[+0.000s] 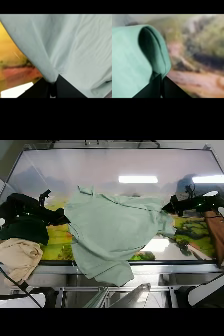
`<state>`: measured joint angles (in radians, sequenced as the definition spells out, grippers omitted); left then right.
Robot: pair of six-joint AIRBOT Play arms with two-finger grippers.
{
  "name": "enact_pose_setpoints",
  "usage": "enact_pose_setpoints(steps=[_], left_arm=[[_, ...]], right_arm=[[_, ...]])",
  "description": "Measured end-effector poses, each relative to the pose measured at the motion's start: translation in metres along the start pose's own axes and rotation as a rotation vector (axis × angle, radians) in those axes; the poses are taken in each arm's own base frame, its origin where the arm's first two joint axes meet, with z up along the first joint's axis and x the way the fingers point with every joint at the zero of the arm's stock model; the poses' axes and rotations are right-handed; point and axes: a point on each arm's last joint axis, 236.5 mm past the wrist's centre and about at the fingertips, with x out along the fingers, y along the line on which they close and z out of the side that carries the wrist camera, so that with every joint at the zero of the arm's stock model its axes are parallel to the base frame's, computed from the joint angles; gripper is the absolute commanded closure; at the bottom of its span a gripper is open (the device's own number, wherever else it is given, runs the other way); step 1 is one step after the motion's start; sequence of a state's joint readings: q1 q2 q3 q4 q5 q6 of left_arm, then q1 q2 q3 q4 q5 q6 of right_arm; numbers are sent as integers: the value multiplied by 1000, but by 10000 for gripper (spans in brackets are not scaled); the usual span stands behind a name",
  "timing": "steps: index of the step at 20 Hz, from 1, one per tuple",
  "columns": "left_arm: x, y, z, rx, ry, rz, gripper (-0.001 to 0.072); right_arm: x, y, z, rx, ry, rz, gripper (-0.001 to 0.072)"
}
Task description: Fold the shirts.
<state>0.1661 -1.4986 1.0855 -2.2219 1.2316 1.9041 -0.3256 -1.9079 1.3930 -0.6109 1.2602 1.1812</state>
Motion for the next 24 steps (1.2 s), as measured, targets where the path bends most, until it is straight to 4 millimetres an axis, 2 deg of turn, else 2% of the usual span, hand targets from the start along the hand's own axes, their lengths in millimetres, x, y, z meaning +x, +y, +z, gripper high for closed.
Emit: enact_pose_setpoints(steps=[1,3,5,7,9,10,12,14,15,16,17,19,21,22,24], left_arm=[[-14,-10,8,31,-25,-5,687],[-60,-44,28,135,-115,-8,686],[-124,-90,43,271,-246,3,685],[-204,-147,44,431,-425,28,684],[-287,-208,23,594,-628,60,684],[-328,-239,2,668,-734,74,685],[-393,-288,-47,791,-924,100,685],[-439,-318,-94,872,-1090,144,685],[-454,-324,-109,887,-1149,164,685],[-462,-324,-116,884,-1188,190,685],[-462,-319,-116,867,-1191,206,685],[-441,-297,-94,810,-1115,219,684],[-404,-269,-59,740,-984,207,684],[-378,-251,-37,696,-898,193,683],[-317,-210,6,604,-714,168,681]], right_arm=[[-11,28,-1,-44,-7,71,697],[-47,86,-7,-167,-43,189,697],[-101,151,-19,-329,-132,268,697],[-157,210,-46,-505,-235,284,697],[-210,269,-88,-688,-366,278,697],[-235,298,-114,-782,-446,264,697],[-275,346,-166,-942,-618,222,697],[-307,380,-210,-1061,-801,169,698],[-317,389,-223,-1096,-868,146,698],[-325,393,-229,-1107,-921,119,697],[-329,393,-228,-1099,-946,111,697],[-324,385,-210,-1050,-913,121,697],[-303,364,-172,-966,-808,141,697],[-287,350,-151,-919,-746,148,697],[-244,314,-105,-811,-602,154,696]])
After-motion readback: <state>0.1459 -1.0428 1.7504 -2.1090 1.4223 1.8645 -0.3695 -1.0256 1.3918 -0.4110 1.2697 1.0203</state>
